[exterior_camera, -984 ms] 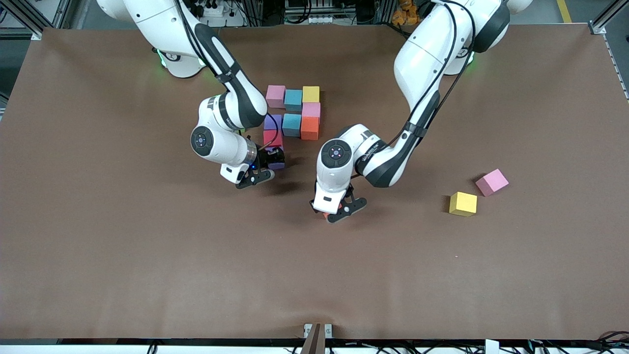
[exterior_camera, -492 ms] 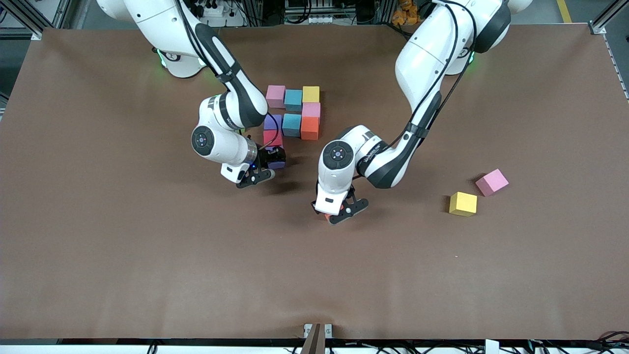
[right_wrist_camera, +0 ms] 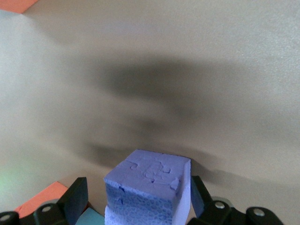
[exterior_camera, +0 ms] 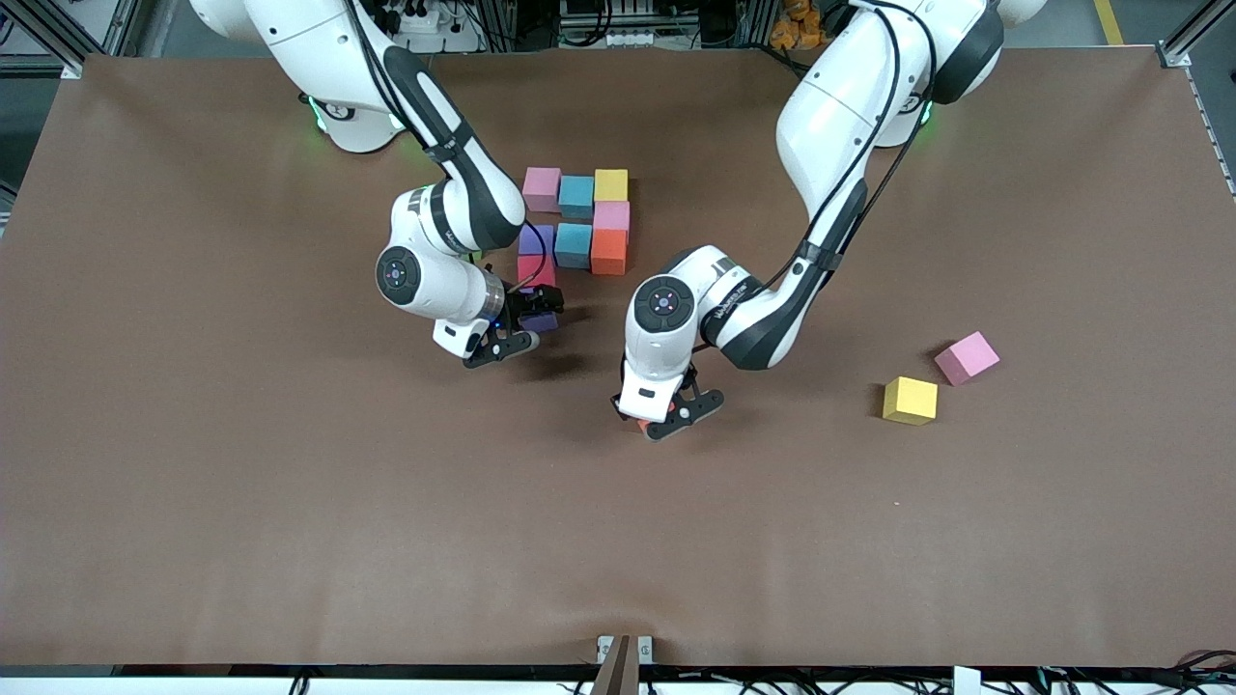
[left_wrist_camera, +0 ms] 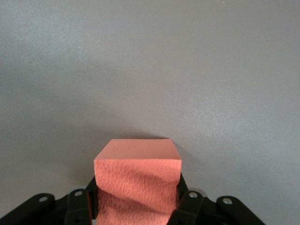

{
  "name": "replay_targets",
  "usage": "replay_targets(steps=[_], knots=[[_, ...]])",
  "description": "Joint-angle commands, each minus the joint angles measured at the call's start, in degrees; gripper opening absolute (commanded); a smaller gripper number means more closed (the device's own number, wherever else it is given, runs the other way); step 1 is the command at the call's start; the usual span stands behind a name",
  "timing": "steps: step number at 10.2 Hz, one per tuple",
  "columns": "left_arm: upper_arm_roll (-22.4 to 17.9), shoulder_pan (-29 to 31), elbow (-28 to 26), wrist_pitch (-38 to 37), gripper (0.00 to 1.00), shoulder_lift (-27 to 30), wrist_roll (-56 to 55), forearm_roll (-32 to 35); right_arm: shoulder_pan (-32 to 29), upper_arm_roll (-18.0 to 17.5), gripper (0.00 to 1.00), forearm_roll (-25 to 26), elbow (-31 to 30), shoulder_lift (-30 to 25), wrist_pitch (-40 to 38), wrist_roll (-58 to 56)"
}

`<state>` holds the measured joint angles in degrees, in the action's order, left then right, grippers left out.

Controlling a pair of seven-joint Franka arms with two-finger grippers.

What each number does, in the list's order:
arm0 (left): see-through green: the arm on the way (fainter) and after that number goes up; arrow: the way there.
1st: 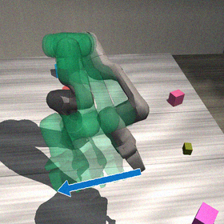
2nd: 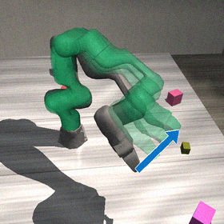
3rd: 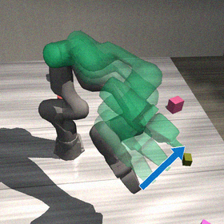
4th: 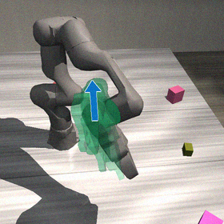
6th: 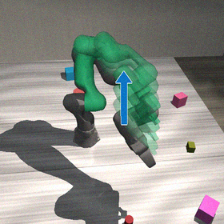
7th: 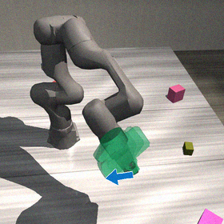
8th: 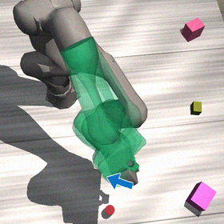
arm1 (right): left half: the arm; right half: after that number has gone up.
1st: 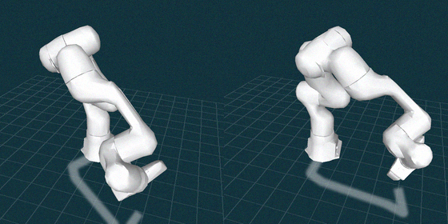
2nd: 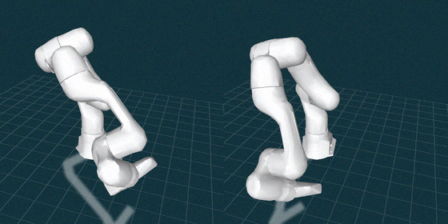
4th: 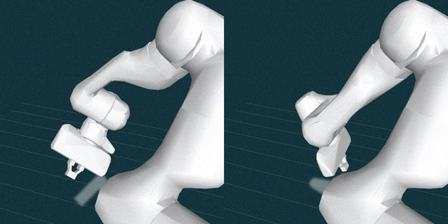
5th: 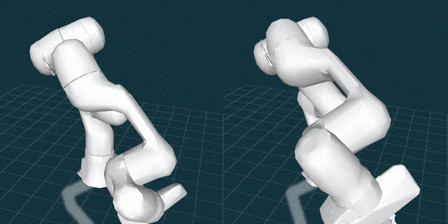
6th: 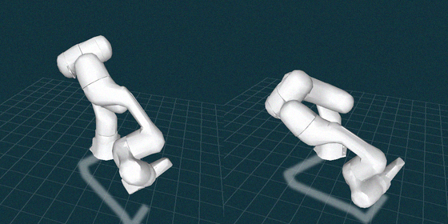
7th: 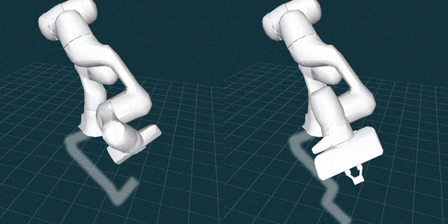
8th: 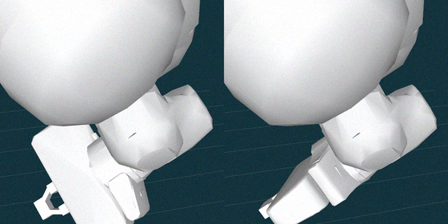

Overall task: Form number 2 with 11 blocks
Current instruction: 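Lower the purple cube onto the figure while the left gripper holds orange, then release the purple cube with the right gripper while the left gripper carries orange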

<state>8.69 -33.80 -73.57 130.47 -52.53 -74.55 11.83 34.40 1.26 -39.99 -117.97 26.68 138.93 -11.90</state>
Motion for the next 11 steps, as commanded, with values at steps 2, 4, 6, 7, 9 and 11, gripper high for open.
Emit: replay_targets(steps=[2,4,6,7,9,11], knots=[[-0.4,-0.3,-0.8,-0.1,0.00,1.3,-0.6,-0.8,-0.6,-0.3,0.97,-1.8,-3.0,-4.2,-0.1,-0.8],[-0.3,0.0,-0.8,-3.5,0.00,3.2,-4.2,-1.4,-2.1,-0.3,0.99,-1.7,-4.7,-7.9,-1.1,-1.1],[-0.3,-0.2,-0.8,-3.9,0.00,3.7,-12.6,-1.3,-5.9,-0.1,1.00,-1.1,-6.9,-12.9,-6.0,-1.1],[-0.3,-0.3,-0.9,-4.0,0.00,4.4,-16.9,-1.4,-8.6,0.1,1.00,-0.8,-7.9,-15.2,-9.1,-0.9],[-0.2,-0.6,-1.0,-5.7,0.00,5.9,-29.4,-1.3,-15.6,0.1,1.00,3.5,-7.4,-17.4,-13.4,-0.9],[0.3,-0.7,-1.3,-6.3,0.00,6.5,-42.3,-1.3,-21.5,-0.2,1.00,9.9,-1.7,-15.9,-19.5,-1.1]])
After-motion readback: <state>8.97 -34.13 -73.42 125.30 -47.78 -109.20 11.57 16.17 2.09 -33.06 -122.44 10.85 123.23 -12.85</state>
